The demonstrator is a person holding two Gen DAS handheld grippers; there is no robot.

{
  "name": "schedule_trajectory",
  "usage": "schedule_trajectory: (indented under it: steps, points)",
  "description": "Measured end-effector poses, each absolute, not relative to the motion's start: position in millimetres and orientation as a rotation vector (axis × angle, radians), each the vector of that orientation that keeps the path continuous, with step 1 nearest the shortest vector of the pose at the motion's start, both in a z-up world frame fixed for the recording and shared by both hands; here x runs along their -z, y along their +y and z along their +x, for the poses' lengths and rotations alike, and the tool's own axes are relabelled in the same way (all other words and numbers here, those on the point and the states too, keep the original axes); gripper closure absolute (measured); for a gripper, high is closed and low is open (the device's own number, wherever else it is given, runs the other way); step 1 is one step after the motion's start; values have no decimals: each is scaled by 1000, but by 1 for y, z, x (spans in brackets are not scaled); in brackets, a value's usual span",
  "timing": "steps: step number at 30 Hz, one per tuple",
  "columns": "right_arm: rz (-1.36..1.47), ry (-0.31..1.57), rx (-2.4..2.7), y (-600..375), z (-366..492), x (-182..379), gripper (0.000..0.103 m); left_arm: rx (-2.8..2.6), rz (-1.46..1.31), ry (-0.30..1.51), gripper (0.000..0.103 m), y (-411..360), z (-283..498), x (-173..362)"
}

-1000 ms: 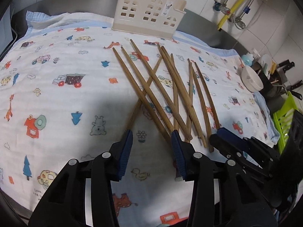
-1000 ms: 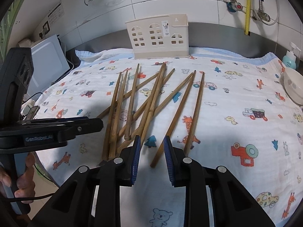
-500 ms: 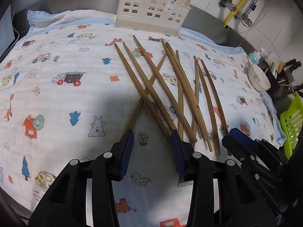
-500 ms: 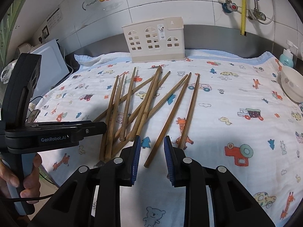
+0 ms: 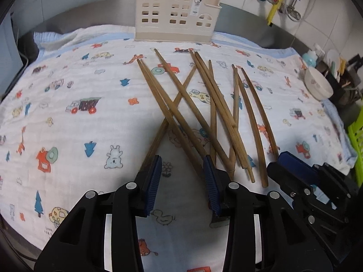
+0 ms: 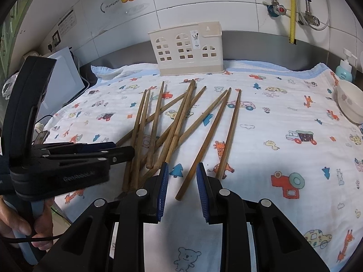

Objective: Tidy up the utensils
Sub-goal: 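Lower the left tool onto one wooden chopstick and close its fingers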

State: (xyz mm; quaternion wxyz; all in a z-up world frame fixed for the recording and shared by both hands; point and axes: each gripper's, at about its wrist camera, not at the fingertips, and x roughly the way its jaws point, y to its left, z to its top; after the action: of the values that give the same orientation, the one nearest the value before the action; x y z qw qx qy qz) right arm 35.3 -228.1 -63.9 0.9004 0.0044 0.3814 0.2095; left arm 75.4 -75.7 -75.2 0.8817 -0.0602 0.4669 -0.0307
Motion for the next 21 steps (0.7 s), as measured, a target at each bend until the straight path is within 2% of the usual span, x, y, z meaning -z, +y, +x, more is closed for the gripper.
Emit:
schedule_trajectory:
  steps: [1,6,16,21]
  points:
    - [10,788,-433,-229,35,64,78,64,-125,987,73,-75,77,79]
    - [14,784,-428,-232,35,63,78,78,-152,988,84,-62,75,81]
    - [2,779,-486,-217,34,61,78,138,-136,968,91,-59,70,81]
    - [-21,785,-514,-202,32,62,78,175,-101,981,90,-59,72,83]
